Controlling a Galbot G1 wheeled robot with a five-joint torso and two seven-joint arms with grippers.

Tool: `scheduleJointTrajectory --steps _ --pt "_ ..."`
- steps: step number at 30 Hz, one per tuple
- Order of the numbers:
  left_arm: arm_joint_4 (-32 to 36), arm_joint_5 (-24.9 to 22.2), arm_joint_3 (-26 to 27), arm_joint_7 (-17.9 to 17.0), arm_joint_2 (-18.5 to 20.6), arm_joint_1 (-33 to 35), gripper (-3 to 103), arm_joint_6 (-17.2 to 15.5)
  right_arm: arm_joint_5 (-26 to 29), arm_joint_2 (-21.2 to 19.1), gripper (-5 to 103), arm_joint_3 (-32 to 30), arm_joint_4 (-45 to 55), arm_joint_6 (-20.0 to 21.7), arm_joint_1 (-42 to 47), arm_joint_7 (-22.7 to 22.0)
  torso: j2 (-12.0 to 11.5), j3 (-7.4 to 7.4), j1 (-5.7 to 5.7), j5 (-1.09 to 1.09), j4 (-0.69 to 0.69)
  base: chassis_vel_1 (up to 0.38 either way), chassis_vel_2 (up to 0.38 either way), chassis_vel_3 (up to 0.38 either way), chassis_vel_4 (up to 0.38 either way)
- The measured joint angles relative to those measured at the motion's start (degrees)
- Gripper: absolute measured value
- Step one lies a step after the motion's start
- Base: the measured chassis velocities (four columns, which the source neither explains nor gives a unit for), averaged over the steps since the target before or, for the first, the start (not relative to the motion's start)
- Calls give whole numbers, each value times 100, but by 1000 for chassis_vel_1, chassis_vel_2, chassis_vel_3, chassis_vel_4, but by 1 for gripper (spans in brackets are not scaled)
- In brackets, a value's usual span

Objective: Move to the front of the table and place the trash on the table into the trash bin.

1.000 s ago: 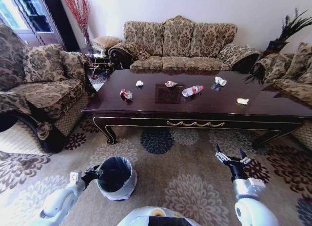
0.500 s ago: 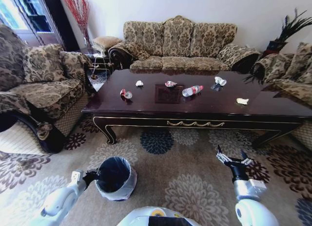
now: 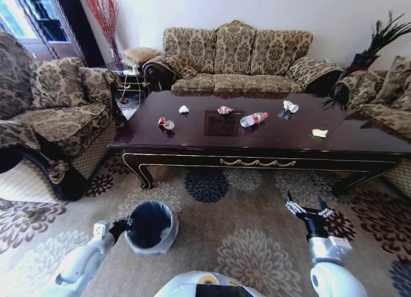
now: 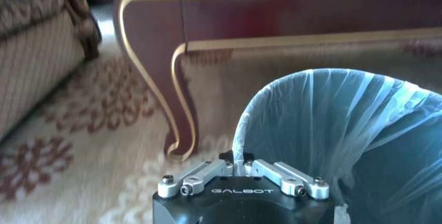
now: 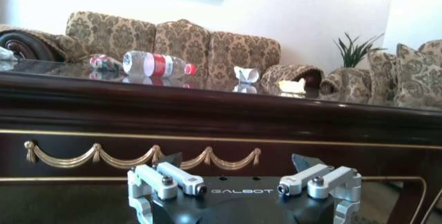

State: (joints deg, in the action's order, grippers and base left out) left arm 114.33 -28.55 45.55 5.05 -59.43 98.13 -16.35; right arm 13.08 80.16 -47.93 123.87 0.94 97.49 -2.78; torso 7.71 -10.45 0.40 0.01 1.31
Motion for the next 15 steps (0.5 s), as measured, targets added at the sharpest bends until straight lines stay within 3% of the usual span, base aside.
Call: scheduleJointTrajectory --steps 8,15 --pt "716 120 213 96 -215 374 2 12 -2 -141 100 15 105 73 -42 -20 198 -149 49 0 4 0 0 0 0" --pt "925 121 315 165 -245 460 2 14 7 -156 100 4 202 98 -1 -29 356 -263 94 -1 4 0 0 0 0"
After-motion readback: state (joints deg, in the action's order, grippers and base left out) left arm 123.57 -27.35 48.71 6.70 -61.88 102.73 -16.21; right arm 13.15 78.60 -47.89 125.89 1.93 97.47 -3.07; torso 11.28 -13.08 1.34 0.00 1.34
